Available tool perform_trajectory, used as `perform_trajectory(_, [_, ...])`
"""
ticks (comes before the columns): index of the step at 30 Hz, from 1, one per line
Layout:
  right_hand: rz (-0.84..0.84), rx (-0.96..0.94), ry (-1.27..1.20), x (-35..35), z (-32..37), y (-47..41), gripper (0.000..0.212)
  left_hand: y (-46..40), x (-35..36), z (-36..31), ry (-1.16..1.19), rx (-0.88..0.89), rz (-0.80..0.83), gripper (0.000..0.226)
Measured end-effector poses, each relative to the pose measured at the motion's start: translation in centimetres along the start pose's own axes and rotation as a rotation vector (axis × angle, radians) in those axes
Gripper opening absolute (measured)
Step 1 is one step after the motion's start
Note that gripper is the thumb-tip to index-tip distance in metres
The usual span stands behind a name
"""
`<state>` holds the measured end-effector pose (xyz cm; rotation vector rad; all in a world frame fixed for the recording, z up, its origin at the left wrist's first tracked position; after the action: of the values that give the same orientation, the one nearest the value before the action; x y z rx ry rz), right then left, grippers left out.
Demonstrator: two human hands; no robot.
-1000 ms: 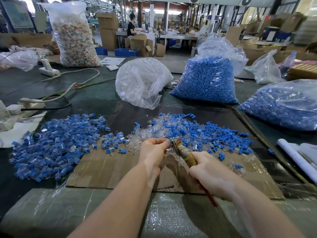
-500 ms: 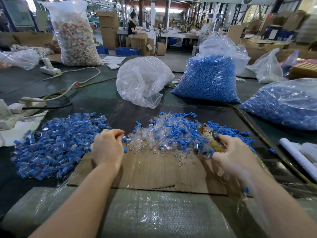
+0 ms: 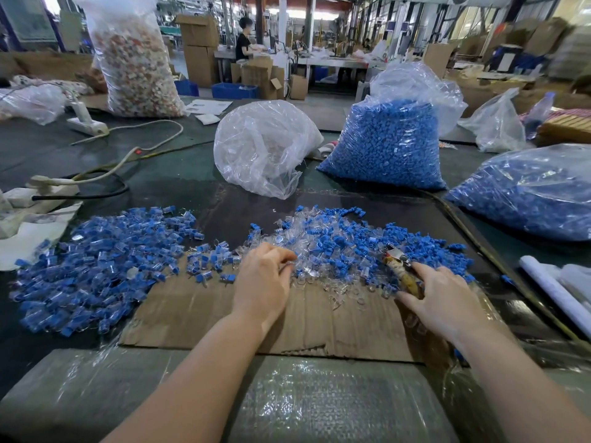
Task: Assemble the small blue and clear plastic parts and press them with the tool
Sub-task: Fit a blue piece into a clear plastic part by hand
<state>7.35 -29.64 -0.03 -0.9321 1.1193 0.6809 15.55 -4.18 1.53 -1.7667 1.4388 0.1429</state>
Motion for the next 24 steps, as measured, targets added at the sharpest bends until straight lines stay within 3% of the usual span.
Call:
perform_trajectory(4, [0.009,0.028,0.01,-0.1,0.1,0.1,0.071,0.9,2.1,-0.9,0.014,0.018,0.056,0.035])
perform_trajectory(10, [-0.263,-0.106,-0.17,-2.7,4.8,-0.5,0.039,1.6,1.8,-0.4,0.079,-0.04,-0.005,0.021])
perform_trajectory(19, [-0.176,-0.138,-0.223,-1.2,9.1,-2.7,0.027,1.6,1.3,0.2,0.133,-0.076,-0.023,0.012])
perform_trajectory(24, [-0.115,-0.129,-0.189,-0.6,9.2,-2.7,0.02,1.7,1.3,-0.2,0.12,-0.024,-0.037,0.019])
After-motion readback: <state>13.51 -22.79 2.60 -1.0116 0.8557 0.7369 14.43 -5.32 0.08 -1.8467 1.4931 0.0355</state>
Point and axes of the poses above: each hand's wrist, its own y-axis away from the middle knuckle, its own x-axis out of the palm, z = x × y, the point moved 10 cm from there along -y, towards the middle knuckle, and after that the axes turned 15 degrees about -z, right-handed, at the moved point
